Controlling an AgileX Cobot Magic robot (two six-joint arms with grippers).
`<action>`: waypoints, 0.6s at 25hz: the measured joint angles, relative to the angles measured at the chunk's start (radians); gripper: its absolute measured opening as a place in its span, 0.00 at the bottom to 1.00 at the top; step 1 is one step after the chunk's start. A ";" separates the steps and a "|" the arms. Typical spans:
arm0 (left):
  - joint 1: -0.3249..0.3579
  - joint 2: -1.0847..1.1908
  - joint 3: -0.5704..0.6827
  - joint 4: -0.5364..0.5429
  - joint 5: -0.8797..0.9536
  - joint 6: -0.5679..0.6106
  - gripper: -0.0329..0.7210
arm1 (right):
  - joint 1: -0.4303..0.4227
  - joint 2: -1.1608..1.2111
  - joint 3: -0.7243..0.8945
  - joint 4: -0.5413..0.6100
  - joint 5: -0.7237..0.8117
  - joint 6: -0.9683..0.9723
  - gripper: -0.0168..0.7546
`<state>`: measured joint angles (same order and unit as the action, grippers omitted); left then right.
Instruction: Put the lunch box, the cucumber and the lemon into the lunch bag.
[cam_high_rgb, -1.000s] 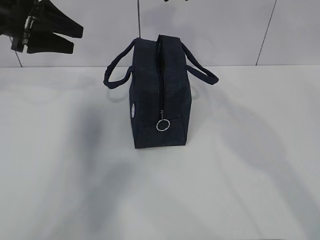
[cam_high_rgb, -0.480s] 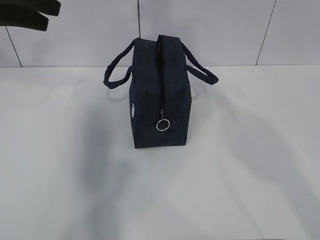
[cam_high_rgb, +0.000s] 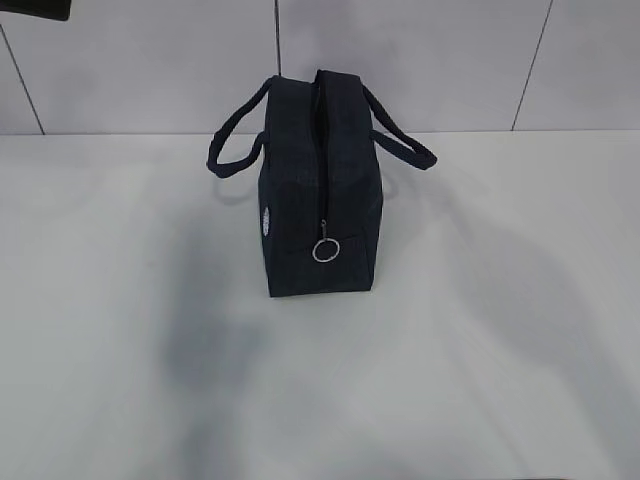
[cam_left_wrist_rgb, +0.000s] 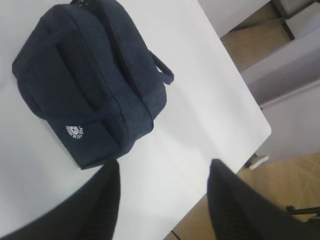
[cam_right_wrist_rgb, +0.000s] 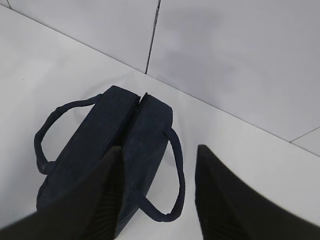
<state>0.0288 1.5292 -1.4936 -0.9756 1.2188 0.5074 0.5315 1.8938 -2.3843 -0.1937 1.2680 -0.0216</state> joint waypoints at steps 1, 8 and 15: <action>0.000 -0.004 0.000 0.000 0.002 -0.002 0.58 | 0.000 0.000 0.000 0.000 0.000 -0.003 0.48; 0.000 -0.012 0.000 0.000 0.006 -0.014 0.58 | 0.000 0.000 0.000 0.084 0.002 -0.035 0.47; 0.000 -0.012 0.000 0.000 0.007 -0.018 0.58 | 0.000 -0.026 0.000 0.118 0.004 -0.035 0.47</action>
<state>0.0288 1.5172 -1.4936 -0.9756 1.2262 0.4897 0.5315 1.8681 -2.3843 -0.0757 1.2716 -0.0567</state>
